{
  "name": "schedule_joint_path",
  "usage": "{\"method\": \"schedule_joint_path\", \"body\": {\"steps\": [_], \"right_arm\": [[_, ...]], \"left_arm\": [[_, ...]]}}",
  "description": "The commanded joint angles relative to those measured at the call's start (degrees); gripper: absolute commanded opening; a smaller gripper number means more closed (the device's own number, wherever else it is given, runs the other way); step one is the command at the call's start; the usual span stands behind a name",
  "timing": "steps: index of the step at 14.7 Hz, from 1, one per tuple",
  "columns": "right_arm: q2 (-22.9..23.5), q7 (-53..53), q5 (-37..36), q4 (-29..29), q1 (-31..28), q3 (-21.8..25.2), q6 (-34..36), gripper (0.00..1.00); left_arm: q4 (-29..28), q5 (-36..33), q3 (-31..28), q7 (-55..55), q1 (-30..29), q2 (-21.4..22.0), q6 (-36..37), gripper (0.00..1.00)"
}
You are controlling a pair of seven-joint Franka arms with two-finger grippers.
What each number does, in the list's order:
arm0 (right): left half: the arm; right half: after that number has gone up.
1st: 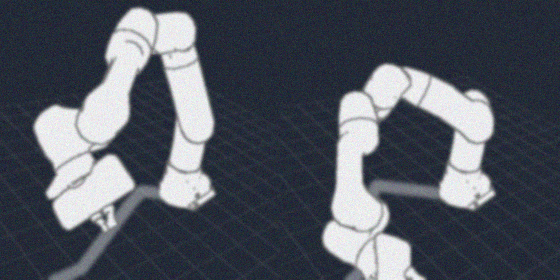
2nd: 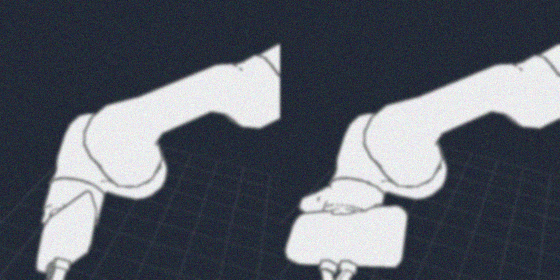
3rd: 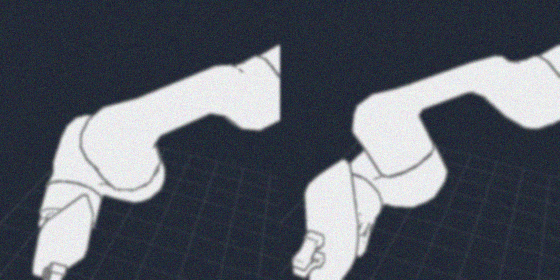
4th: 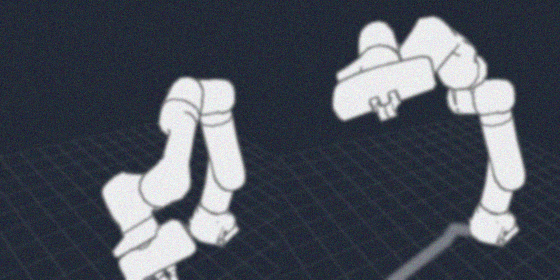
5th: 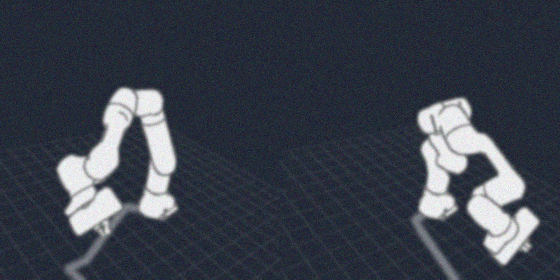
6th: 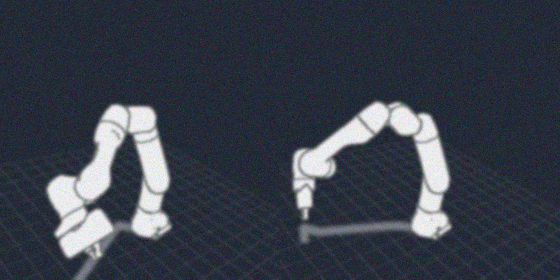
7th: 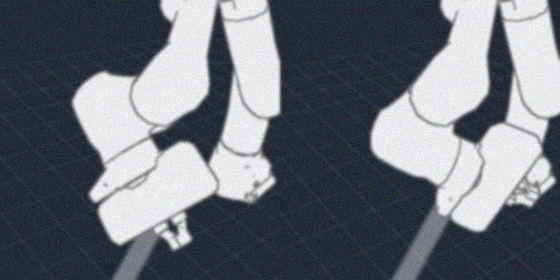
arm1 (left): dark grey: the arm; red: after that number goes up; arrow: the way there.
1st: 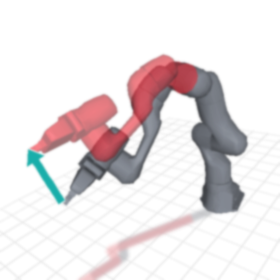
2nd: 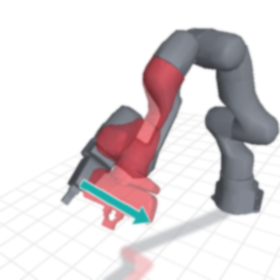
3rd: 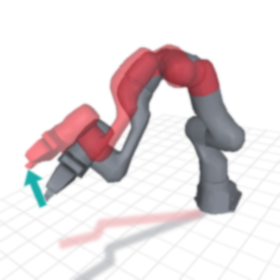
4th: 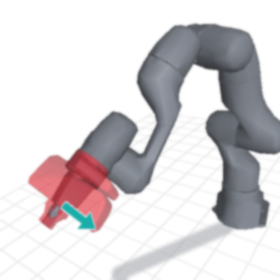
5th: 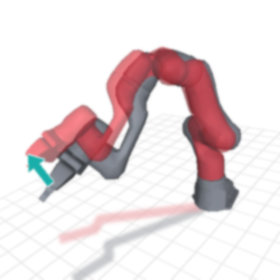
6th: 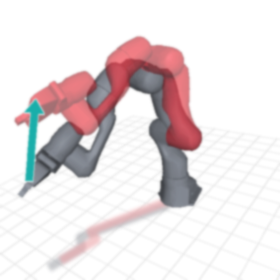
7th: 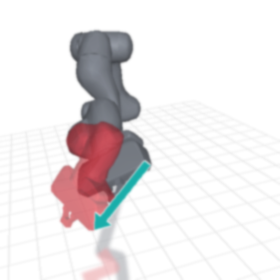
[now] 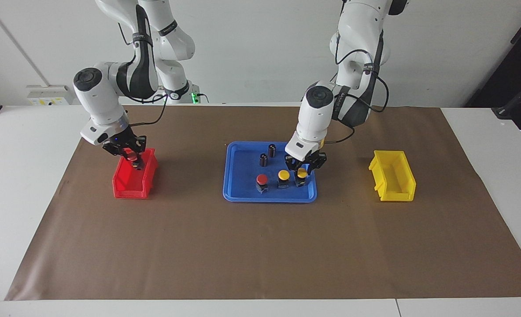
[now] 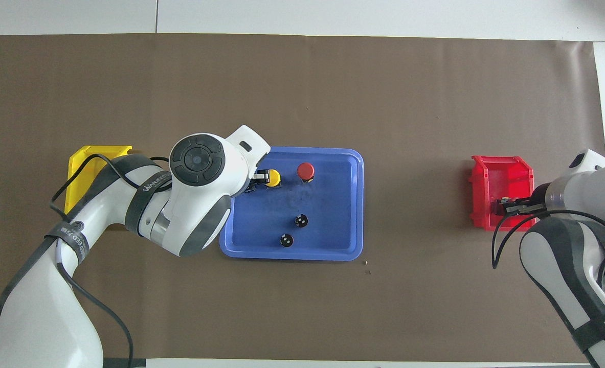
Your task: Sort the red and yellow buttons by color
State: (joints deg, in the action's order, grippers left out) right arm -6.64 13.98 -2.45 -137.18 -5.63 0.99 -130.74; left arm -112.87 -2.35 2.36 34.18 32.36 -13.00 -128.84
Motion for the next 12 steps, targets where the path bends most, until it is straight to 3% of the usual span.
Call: {"method": "schedule_joint_path", "body": {"steps": [1, 6, 10, 11, 12], "right_arm": [[-0.57, 0.88, 0.34, -1.78, -0.70, -0.55, -1.71, 0.13], [-0.75, 0.96, 0.34, -2.48, -0.87, -0.55, -1.89, 0.14], [-0.92, 0.96, 0.34, -2.66, -1.05, -0.55, -1.71, 0.14], [-0.84, 0.96, 0.34, -2.66, -0.96, -0.55, -1.71, 0.20], [-0.84, 0.96, 0.34, -2.57, -1.05, -0.55, -1.45, 0.37]], "left_arm": [[1.42, 0.06, -1.04, 1.58, 0.95, 0.16, 1.03, 0.03], [9.24, -3.10, -2.88, -1.82, -1.76, 5.51, 16.40, 0.02], [8.20, -2.57, -2.98, -18.31, -14.58, 11.58, 26.25, 0.02], [7.76, -2.57, -3.06, -23.84, -16.95, 12.29, 27.23, 0.02], [6.89, -2.57, -2.98, -27.03, -19.07, 12.47, 26.89, 0.02]]}}
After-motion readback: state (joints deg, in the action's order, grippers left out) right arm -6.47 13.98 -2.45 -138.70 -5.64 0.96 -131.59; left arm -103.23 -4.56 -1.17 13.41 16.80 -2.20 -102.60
